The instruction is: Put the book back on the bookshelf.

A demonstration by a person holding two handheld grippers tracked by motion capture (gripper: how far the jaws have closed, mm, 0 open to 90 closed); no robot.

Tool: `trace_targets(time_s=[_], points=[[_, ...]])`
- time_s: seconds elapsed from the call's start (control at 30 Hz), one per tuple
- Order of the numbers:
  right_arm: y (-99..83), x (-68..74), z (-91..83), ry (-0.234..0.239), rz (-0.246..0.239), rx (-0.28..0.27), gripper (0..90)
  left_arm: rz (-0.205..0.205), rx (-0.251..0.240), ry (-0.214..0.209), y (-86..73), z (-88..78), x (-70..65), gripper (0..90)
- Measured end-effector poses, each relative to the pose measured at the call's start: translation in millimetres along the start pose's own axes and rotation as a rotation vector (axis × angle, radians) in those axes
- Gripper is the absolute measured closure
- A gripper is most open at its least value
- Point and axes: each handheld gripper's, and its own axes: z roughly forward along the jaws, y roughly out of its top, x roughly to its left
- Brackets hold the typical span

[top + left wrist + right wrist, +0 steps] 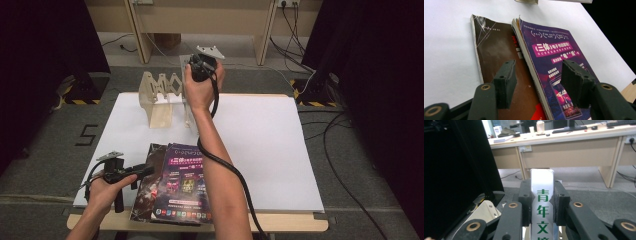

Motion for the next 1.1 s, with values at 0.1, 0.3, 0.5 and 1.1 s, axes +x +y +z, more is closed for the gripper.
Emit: trace_targets(time_s=[0.1, 0.3, 0.5, 1.1], points=[[-6.2, 3.8, -6.6, 0.001, -0.042, -0.024, 73.9, -0.002, 0.004, -0.002, -1.1, 0.9, -0.7, 44.4], [-24.1, 6.6, -30.4, 0.012, -0.099, -0.072, 73.7, 0.003, 0.007, -0.004, -2.9, 2.6, -2.1, 44.4], [-46.4, 3.0, -54.6, 0.037, -0.142, -0.075, 73.6, 0.000, 0.016, -0.003, -4.3, 3.8, -2.9, 44.4], [-53.3, -24.1, -81.3, 0.037, -0.112, -0.025, 67.9, -0.010, 0.023, -0.013, -5.4, 6.6, -2.7, 44.3]])
